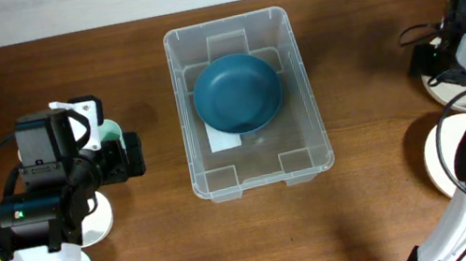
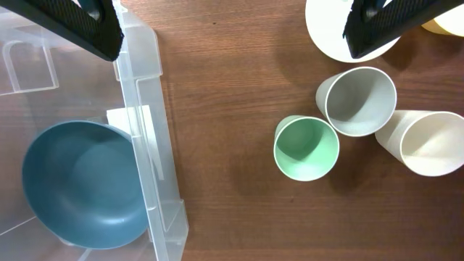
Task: Pack container
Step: 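Move the right gripper to the cream bowl's rim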
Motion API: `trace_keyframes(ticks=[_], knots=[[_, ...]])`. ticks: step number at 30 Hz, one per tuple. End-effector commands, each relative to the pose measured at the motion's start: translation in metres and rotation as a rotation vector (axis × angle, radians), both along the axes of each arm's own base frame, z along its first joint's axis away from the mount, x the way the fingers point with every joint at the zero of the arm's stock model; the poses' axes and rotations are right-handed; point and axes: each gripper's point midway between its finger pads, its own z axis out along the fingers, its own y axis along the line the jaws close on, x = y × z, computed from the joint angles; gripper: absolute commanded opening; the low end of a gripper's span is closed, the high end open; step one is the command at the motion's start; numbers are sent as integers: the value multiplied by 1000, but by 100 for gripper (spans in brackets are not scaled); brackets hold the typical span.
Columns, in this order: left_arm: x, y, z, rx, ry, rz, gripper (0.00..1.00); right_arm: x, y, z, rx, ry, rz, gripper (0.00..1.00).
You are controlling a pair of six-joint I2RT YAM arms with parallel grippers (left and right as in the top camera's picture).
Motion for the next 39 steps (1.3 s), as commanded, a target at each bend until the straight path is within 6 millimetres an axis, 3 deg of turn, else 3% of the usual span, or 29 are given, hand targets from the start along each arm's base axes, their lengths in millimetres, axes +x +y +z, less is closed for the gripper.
trace_keyframes(ticks=[1,9,12,17,18,22,31,35,39], knots=[[3,-2,8,-18,-17,-3,100,3,7,-12,9,17,22,84],[3,-2,8,-19,-17,-4,100,-2,5,-49,16,85,15,84],[3,-2,8,-18,-17,-3,100,-1,5,-56,18,90,16,76],[3,-2,8,-18,-18,-3,100,1,4,-55,14,78,16,48],[3,-2,8,-18,-18,-3,100,2,3,-55,13,75,16,37],[3,-2,8,-18,-18,-3,100,3,3,-55,11,71,16,24],[3,-2,8,-18,-18,-3,100,8,1,-53,4,51,16,4],[3,-2,8,-18,-18,-3,100,13,0,-50,-3,35,17,4],[3,-2,8,-18,-18,-3,100,27,1,-29,-29,-9,53,4]])
